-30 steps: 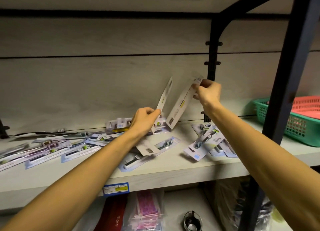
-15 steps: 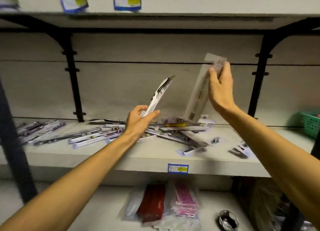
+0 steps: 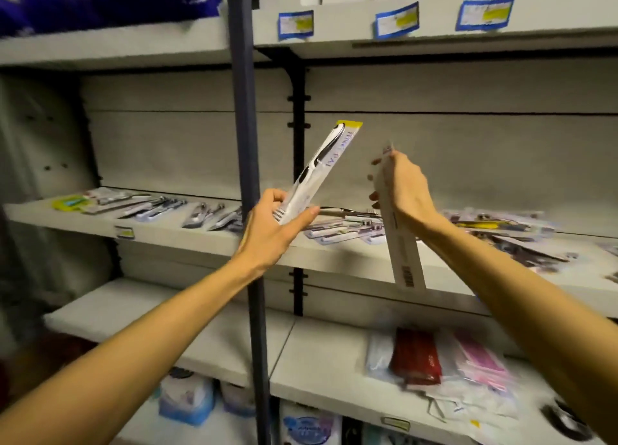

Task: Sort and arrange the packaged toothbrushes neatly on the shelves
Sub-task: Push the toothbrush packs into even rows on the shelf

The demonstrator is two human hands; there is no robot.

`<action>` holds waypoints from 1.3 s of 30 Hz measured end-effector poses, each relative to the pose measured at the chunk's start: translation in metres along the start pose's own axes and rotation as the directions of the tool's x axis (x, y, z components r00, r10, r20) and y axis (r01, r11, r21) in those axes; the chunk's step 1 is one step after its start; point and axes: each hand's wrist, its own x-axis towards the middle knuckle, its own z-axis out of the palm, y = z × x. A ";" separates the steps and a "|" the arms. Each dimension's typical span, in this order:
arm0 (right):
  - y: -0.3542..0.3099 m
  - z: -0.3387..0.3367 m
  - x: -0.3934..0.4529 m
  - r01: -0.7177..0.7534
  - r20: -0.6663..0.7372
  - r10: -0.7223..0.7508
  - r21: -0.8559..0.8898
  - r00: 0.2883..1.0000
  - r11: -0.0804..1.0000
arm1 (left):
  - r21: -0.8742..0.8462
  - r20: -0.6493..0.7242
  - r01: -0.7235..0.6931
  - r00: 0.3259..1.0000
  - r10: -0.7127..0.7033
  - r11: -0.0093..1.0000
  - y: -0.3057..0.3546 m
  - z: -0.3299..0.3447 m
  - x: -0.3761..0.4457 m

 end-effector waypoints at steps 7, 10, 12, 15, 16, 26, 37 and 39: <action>-0.026 0.139 -0.036 -0.157 0.404 0.120 0.058 0.907 0.986 | 0.094 -0.193 0.081 0.979 -0.062 0.992 -0.039 -0.130 0.001; -0.026 0.193 -0.036 -0.081 0.463 0.079 -0.014 0.883 0.997 | 0.092 -0.291 0.201 0.942 -0.167 0.975 -0.066 -0.176 0.007; -0.023 0.230 -0.032 0.012 0.498 0.027 -0.076 0.867 0.997 | 0.107 -0.360 0.274 0.907 -0.220 0.956 -0.087 -0.203 0.011; -0.013 0.280 -0.027 0.060 0.487 -0.024 -0.059 0.873 0.996 | 0.160 -0.427 0.411 0.849 -0.312 0.898 -0.117 -0.242 0.017; -0.010 0.296 -0.026 0.053 0.483 -0.024 -0.046 0.875 0.997 | 0.176 -0.435 0.447 0.835 -0.338 0.877 -0.126 -0.254 0.021; 0.001 0.429 0.033 -0.180 0.490 0.112 0.092 0.864 0.979 | 0.274 -0.331 0.514 0.844 -0.422 0.813 -0.201 -0.342 0.110; 0.036 0.554 0.110 -0.612 0.564 0.399 0.257 0.723 0.748 | 0.445 -0.337 0.537 0.842 -0.422 0.717 -0.292 -0.414 0.202; 0.041 0.575 0.119 -0.625 0.570 0.407 0.256 0.714 0.737 | 0.506 -0.344 0.517 0.855 -0.388 0.690 -0.304 -0.426 0.216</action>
